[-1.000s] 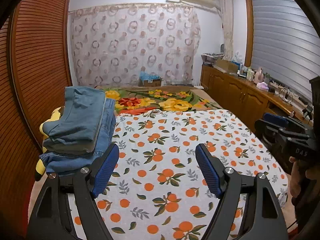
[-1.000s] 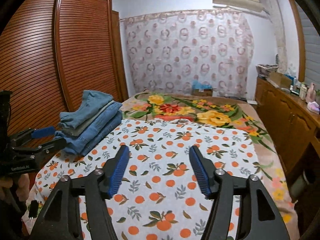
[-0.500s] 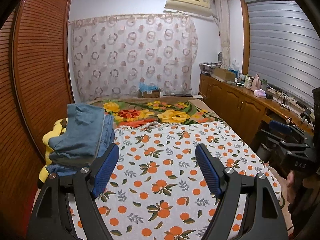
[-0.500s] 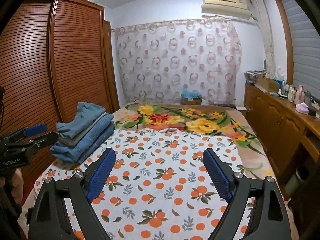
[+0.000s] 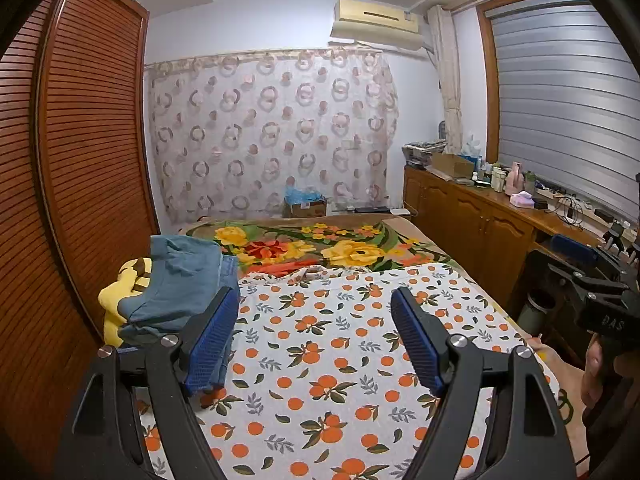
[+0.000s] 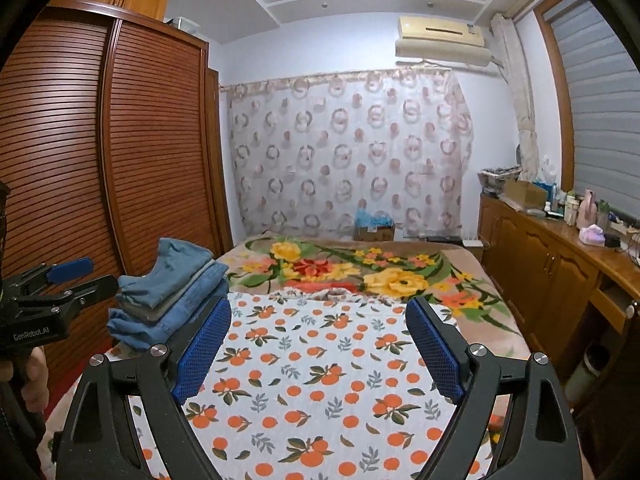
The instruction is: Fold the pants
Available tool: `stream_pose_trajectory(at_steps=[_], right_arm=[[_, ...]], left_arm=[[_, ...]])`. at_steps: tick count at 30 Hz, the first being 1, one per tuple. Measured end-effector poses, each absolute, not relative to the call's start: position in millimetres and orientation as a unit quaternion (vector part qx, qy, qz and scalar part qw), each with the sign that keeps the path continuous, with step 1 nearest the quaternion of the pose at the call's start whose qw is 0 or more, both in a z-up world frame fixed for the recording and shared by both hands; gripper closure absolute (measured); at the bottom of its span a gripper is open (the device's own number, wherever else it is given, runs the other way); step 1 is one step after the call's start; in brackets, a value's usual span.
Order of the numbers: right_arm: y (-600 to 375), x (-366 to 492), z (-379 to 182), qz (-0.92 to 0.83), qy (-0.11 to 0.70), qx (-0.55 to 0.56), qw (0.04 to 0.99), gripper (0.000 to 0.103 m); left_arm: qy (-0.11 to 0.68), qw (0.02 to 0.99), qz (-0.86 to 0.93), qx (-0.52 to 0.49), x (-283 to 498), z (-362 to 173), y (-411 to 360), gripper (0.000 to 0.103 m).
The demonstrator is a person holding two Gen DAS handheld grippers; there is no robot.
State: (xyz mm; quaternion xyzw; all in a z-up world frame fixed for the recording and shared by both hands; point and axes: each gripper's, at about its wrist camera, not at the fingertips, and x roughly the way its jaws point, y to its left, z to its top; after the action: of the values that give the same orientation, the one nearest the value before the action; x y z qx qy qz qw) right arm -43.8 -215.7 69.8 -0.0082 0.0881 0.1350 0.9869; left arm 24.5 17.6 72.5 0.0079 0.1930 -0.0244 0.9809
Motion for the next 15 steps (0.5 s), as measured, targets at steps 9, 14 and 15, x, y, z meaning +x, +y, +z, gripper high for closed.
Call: stream_pose_trajectory(at_steps=[9,14,15], right_arm=[[-216.0,-41.7,66.8,0.134,0.090,-0.008,0.987,0.013],[-215.4,-37.8,66.9,0.136,0.091,-0.007,0.987,0.013],[-215.2,-39.3,66.6,0.136,0.091,-0.008,0.987,0.013]], left_arm=[[0.193,0.981,-0.022,0.008,20.3,70.1,17.1,0.024],[0.193,0.981,-0.021,0.006,20.3,69.5,17.6,0.024],[0.193,0.981,-0.021,0.006,19.6,69.1,18.4,0.024]])
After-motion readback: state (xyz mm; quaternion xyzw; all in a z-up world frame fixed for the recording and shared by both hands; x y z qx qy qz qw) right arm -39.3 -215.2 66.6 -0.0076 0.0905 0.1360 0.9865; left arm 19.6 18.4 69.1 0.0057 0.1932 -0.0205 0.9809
